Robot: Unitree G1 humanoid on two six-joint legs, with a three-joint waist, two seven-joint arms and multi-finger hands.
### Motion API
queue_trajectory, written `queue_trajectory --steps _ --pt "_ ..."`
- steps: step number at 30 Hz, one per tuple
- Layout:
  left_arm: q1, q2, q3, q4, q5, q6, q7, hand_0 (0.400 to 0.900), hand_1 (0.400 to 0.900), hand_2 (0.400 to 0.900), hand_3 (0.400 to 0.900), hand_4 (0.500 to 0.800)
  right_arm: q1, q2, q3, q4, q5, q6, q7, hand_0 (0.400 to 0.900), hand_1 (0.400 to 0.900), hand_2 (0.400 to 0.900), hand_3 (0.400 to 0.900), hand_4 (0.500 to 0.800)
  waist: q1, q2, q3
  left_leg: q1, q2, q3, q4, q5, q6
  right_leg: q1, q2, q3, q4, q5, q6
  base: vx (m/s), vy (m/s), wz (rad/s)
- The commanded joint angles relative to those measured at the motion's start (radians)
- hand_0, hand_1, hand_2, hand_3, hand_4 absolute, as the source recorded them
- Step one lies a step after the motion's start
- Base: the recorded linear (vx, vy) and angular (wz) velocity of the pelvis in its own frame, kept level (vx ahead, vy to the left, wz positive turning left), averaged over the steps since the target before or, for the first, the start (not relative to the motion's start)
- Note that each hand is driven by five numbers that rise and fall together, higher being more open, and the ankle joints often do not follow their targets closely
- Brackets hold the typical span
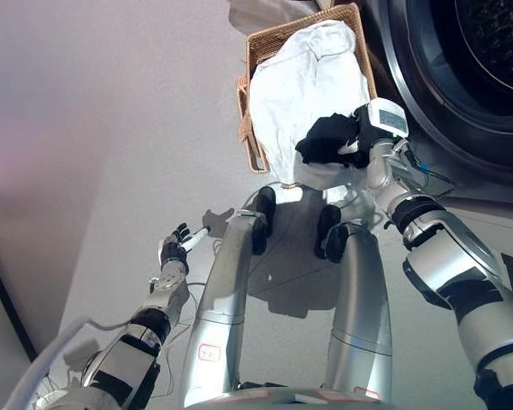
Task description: Put the clothes in the basket into the washing machine.
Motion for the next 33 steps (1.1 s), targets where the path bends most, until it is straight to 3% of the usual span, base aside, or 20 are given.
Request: queue_trajectory --steps 1,4,10,14,21,24,25,29,33 --pt "0.039 0.033 0.068 0.045 -0.002 -0.025 0.048 0.9 0.9 0.9 0.9 0.8 0.036 -0.05 -0.123 -0.234 0.201 -0.094 -0.067 0.4 0.4 0.4 0.4 0.5 -0.063 0.009 0.002 0.118 -0.03 0.052 -0.216 0.046 -0.027 0.102 0.053 0.038 -0.204 0.098 0.08 0.01 0.008 -0.14" --pt "0.041 0.03 0.097 0.061 -0.011 -0.018 0.054 0.9 0.9 0.9 0.9 0.8 0.101 -0.032 -0.306 -0.347 0.437 -0.17 -0.1 0.4 0.4 0.4 0.4 0.5 -0.083 0.004 0.0 0.168 -0.023 0.056 -0.274 0.052 -0.026 0.153 0.059 0.045 -0.266 0.101 0.076 0.01 0.013 -0.13" --pt "0.062 0.013 0.144 0.078 -0.023 0.007 0.058 0.9 0.9 0.9 0.9 0.8 0.219 0.08 -0.639 -0.514 0.894 -0.423 -0.134 0.4 0.4 0.4 0.4 0.5 -0.109 0.022 -0.008 0.236 -0.021 0.06 -0.332 0.042 -0.021 0.216 0.076 0.064 -0.33 0.092 0.069 0.04 0.016 -0.15" --pt "0.071 0.004 0.126 0.09 -0.033 0.019 0.055 0.9 0.9 0.9 0.9 0.8 0.135 0.168 -0.781 -0.45 1.218 -0.571 -0.111 0.4 0.4 0.4 0.4 0.5 -0.092 0.058 -0.027 0.268 -0.025 0.068 -0.345 0.028 -0.013 0.241 0.082 0.088 -0.341 0.08 0.069 0.07 -0.006 -0.08" --pt "0.081 0.003 0.062 0.066 -0.058 0.011 0.021 0.9 0.9 0.9 0.9 0.8 -0.129 0.041 -0.792 -0.173 1.409 -0.511 -0.053 0.4 0.4 0.4 0.4 0.5 -0.032 0.114 -0.065 0.296 -0.032 0.098 -0.368 0.028 -0.005 0.249 0.075 0.12 -0.352 0.084 0.08 0.07 -0.025 -0.04" --pt "0.092 -0.005 0.042 0.054 -0.057 0.01 0.014 0.9 0.9 0.9 0.9 0.8 -0.172 0.015 -0.794 -0.16 1.431 -0.522 -0.054 0.4 0.4 0.4 0.4 0.5 -0.016 0.135 -0.076 0.304 -0.037 0.106 -0.375 0.029 -0.001 0.25 0.068 0.125 -0.344 0.08 0.084 0.1 -0.03 0.04" --pt "0.1 -0.008 0.041 0.055 -0.059 0.01 0.012 0.9 0.9 0.9 0.9 0.8 -0.178 0.003 -0.791 -0.158 1.428 -0.517 -0.052 0.9 0.9 0.9 0.9 0.8 -0.012 0.139 -0.078 0.305 -0.04 0.109 -0.372 0.028 0.0 0.249 0.066 0.126 -0.34 0.077 0.084 0.1 -0.023 -0.01" --pt "0.119 -0.018 0.041 0.065 -0.059 0.012 0.001 0.9 0.9 0.9 0.9 0.8 -0.174 -0.032 -0.744 -0.184 1.409 -0.492 -0.001 0.9 0.9 0.9 0.9 0.8 -0.001 0.145 -0.085 0.309 -0.042 0.116 -0.361 0.017 0.004 0.251 0.063 0.13 -0.331 0.072 0.087 0.09 -0.026 -0.01" --pt "0.118 -0.024 0.049 0.083 -0.062 0.017 -0.001 0.9 0.9 0.9 0.9 0.8 -0.157 -0.022 -0.733 -0.198 1.424 -0.512 0.022 0.9 0.9 0.9 0.9 0.8 -0.008 0.141 -0.087 0.319 -0.04 0.118 -0.37 0.014 0.004 0.256 0.065 0.128 -0.334 0.07 0.086 0.07 -0.02 -0.03"
